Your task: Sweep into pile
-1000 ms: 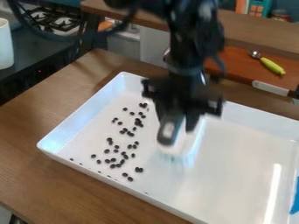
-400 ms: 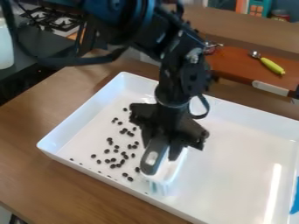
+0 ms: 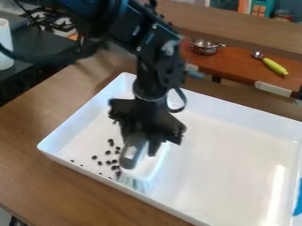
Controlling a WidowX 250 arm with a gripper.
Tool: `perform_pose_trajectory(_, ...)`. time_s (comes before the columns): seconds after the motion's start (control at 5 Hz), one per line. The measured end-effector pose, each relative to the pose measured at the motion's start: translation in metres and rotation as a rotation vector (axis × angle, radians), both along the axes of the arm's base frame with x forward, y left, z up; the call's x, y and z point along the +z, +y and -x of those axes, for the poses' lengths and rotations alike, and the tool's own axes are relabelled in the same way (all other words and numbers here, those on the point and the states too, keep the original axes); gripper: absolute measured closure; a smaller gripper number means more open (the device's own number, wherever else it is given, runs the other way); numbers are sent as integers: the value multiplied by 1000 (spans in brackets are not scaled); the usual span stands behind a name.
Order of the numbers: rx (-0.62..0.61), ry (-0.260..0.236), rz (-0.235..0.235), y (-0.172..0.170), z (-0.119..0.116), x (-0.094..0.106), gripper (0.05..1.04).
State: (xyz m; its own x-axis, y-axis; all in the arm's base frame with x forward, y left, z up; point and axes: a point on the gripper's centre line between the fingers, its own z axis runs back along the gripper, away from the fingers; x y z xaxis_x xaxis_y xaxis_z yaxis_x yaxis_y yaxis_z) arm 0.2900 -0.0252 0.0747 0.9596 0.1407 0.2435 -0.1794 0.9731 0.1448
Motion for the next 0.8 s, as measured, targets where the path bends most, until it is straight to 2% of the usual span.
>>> perform_pose_trajectory(0.4, 1, -7, -19, 38, 15, 7, 588)
perform_pose_trajectory(0.8, -5, 12, -63, 61, 22, 5, 588)
